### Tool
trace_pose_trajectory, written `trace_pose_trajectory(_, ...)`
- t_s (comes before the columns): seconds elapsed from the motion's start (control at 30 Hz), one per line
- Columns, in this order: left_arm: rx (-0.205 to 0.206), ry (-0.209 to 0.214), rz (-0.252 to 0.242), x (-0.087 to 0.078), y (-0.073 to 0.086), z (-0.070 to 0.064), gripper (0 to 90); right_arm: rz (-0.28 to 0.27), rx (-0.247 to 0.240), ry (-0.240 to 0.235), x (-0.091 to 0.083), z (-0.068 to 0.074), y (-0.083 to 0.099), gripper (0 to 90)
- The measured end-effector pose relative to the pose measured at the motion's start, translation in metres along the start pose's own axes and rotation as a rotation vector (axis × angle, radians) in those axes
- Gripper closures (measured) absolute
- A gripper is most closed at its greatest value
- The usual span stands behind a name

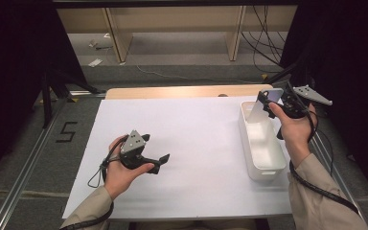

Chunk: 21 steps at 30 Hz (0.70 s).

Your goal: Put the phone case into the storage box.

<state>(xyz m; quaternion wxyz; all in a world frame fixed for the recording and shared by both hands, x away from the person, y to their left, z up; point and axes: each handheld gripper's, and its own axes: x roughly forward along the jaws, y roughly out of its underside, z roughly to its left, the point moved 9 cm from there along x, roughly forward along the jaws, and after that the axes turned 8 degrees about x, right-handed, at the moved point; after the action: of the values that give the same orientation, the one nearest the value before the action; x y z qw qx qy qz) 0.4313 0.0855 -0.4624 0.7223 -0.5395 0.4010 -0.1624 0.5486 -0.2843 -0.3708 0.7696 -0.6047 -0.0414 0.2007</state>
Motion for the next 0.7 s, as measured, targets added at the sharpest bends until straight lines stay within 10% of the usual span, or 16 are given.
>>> trace_pose_trajectory(0.7, -0.002, 0.0, 0.001, 0.0004, 0.0003, 0.0003, 0.0, -0.005, -0.01, 0.009, 0.0082, -0.0008, -0.0042, 18.5)
